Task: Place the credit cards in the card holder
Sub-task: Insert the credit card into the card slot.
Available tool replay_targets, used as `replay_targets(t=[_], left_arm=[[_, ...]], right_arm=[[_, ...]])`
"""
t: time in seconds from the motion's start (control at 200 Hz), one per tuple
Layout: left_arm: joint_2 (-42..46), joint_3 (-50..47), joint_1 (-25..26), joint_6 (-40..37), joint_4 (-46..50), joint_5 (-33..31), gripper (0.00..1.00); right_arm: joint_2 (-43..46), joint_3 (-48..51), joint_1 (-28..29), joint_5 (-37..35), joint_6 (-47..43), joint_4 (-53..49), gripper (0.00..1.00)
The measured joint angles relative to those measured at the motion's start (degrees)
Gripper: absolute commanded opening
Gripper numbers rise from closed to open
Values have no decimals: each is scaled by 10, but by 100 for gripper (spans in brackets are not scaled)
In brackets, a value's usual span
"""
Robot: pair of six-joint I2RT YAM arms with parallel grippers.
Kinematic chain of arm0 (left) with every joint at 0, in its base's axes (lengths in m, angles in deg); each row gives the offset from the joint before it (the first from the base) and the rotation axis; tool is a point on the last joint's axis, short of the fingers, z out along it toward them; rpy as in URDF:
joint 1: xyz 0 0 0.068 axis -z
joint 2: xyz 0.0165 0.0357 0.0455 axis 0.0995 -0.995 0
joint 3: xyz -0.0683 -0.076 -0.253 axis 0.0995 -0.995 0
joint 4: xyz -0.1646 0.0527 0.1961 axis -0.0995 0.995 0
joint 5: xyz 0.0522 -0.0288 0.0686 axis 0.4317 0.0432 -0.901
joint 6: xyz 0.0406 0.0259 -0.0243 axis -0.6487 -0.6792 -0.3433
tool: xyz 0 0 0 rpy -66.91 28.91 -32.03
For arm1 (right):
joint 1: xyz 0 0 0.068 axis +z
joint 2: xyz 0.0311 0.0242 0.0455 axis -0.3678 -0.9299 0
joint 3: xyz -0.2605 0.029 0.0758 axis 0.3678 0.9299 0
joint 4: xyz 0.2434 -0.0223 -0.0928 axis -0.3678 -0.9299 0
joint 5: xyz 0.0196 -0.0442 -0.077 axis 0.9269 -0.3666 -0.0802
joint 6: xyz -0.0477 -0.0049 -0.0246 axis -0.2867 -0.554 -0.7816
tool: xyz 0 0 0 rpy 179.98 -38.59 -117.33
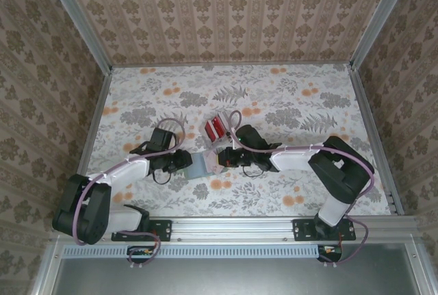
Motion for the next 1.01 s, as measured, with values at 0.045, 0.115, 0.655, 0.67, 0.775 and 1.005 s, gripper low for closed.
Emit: replay_targets(t=[0.045,0.115,0.655,0.67,0.775,1.005], left_arm=[[-1,-2,0,1,-2,-1,25],[-4,-7,0,0,-7,-4,23],[-9,-20,-3,0,-22,-6,20],[-10,-20,-3,0,-23,-6,20],[-14,-20,-3,0,-28,-5,20],[-15,-20,-3,0,-29,-5,19]], right_arm=[[-7,-2,2,-3,3,5,0],[-18,-5,7,-4,11,18,0],[-69,-22,32,-36,54,86,0],[-70,-22,33,-38,57,88,0],[-82,-29,43,-63,61,92,0],[-92,-43,73,-121,61,102,0]])
